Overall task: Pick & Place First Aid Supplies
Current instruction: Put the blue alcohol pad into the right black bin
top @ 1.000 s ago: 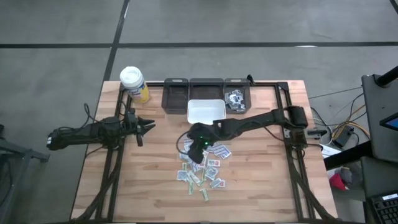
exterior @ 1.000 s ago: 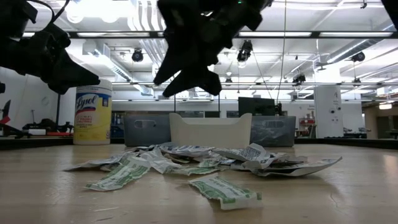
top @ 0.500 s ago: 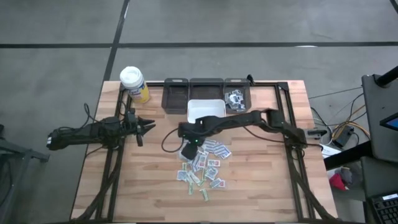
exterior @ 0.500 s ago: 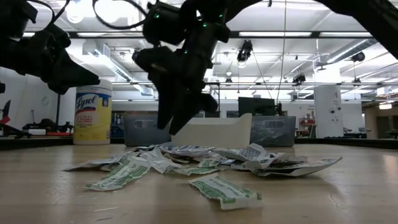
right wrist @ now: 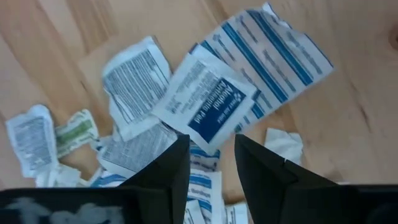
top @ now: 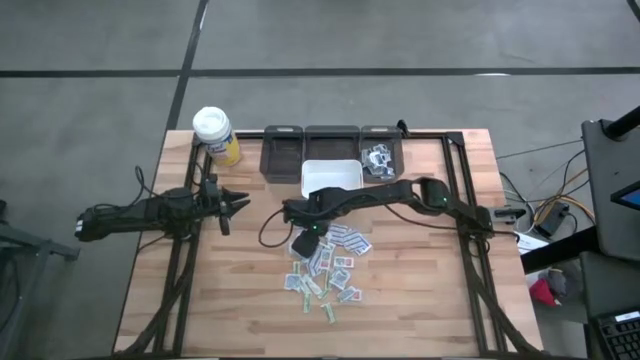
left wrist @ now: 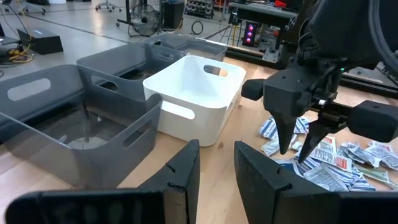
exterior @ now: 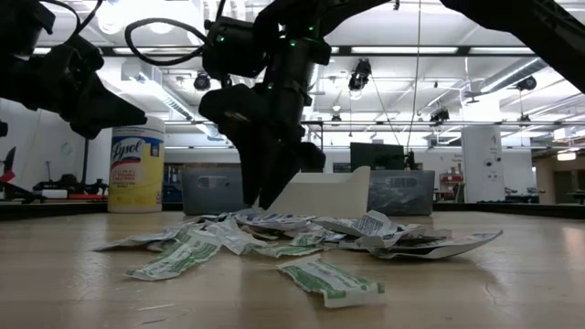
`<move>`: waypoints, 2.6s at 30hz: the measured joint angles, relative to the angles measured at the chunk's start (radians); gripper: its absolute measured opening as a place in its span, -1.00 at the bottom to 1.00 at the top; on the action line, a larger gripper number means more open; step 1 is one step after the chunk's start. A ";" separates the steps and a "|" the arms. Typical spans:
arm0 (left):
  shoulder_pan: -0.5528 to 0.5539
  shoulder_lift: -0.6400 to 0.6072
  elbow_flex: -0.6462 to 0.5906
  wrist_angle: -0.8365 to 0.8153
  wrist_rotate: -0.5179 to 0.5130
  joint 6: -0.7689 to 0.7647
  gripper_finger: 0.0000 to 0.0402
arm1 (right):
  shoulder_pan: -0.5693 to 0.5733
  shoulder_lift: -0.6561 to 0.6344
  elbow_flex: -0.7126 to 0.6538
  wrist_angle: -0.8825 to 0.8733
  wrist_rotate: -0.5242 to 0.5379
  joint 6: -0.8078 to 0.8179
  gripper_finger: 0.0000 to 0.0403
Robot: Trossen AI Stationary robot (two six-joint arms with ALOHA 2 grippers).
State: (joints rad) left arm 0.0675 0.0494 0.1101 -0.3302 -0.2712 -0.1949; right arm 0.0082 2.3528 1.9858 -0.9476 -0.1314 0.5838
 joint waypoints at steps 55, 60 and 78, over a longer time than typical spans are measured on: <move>0.000 0.000 0.000 0.000 0.000 -0.049 -0.53 | 0.000 -0.007 -0.017 0.086 0.026 0.050 -0.96; 0.000 0.000 0.000 0.000 0.000 -0.049 -0.53 | 0.000 -0.008 -0.011 0.083 0.027 0.036 -0.96; 0.000 0.000 0.000 0.001 0.000 -0.048 -0.53 | 0.000 -0.012 0.144 -0.366 0.027 -0.102 -0.96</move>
State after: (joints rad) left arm 0.0677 0.0490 0.1101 -0.3294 -0.2710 -0.2432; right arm 0.0078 2.3409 2.1293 -1.3141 -0.1043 0.4814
